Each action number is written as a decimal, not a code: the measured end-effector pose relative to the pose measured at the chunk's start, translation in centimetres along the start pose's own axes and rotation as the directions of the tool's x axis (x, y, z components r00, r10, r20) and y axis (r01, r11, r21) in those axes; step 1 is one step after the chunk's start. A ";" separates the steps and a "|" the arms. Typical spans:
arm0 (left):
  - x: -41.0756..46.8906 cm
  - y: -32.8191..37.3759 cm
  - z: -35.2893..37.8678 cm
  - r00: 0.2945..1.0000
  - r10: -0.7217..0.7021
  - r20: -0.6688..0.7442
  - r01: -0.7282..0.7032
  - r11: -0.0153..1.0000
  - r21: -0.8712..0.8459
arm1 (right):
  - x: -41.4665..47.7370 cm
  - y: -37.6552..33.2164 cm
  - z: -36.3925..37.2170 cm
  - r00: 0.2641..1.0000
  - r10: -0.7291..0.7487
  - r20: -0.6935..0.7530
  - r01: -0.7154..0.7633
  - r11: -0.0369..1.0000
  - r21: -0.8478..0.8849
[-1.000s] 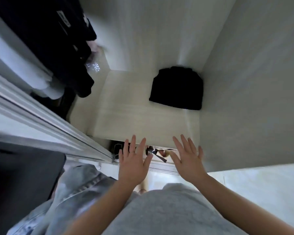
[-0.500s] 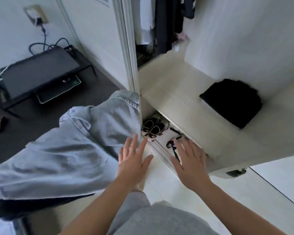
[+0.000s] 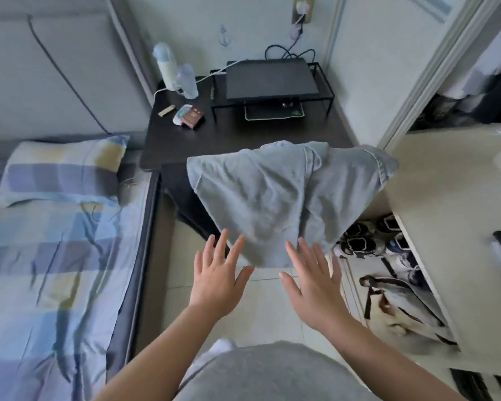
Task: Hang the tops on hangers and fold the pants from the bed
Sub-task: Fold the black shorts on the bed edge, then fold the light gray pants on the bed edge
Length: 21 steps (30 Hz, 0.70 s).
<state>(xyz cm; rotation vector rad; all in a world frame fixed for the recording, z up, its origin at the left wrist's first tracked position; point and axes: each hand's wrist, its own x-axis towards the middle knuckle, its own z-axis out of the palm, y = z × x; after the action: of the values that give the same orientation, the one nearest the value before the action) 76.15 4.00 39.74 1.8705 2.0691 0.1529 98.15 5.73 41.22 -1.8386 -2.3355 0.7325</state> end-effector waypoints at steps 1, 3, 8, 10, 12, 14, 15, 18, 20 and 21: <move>-1.1 -1.6 -0.4 0.999 -0.036 -0.017 0.036 0.999 -0.009 | 0.1 -1.5 0.6 0.999 -0.043 0.025 0.044 0.999 -0.012; -3.7 -4.9 -1.3 0.993 -0.111 -0.044 0.110 0.994 -0.021 | 0.2 -4.9 1.9 0.990 -0.123 0.064 0.126 0.991 -0.034; -11.9 -13.9 -2.9 0.948 -0.306 -0.092 0.302 0.952 -0.054 | -0.7 -14.0 6.1 0.951 -0.284 0.126 0.295 0.952 -0.084; -15.7 -17.5 -3.4 0.921 -0.373 -0.114 0.367 0.928 -0.069 | -1.6 -18.0 8.1 0.926 -0.344 0.153 0.358 0.930 -0.076; -19.5 -21.0 -3.9 0.890 -0.436 -0.132 0.429 0.900 -0.077 | -2.7 -22.0 10.4 0.898 -0.402 0.180 0.418 0.906 -0.065; -23.4 -24.3 -4.2 0.859 -0.493 -0.140 0.485 0.870 -0.091 | -4.0 -25.9 12.8 0.870 -0.449 0.205 0.470 0.880 -0.065; -25.3 -26.0 -4.4 0.844 -0.518 -0.142 0.508 0.855 -0.099 | -4.8 -27.7 14.0 0.856 -0.468 0.220 0.492 0.868 -0.067; -30.7 -30.7 -4.8 0.787 -0.596 -0.159 0.585 0.803 -0.115 | -6.9 -33.3 17.7 0.807 -0.529 0.261 0.559 0.828 -0.050; -34.0 -33.3 -5.3 0.742 -0.650 -0.164 0.635 0.760 -0.139 | -8.2 -36.6 19.9 0.764 -0.573 0.297 0.612 0.790 -0.049; -35.6 -34.3 -5.4 0.721 -0.673 -0.166 0.656 0.739 -0.150 | -8.9 -38.0 20.8 0.741 -0.592 0.317 0.636 0.770 -0.049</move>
<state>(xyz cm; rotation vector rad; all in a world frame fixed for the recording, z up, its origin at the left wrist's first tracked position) 44.52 -34.36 40.77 0.9789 2.6988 0.2520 59.29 -15.42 40.56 -0.8877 -3.0001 0.7602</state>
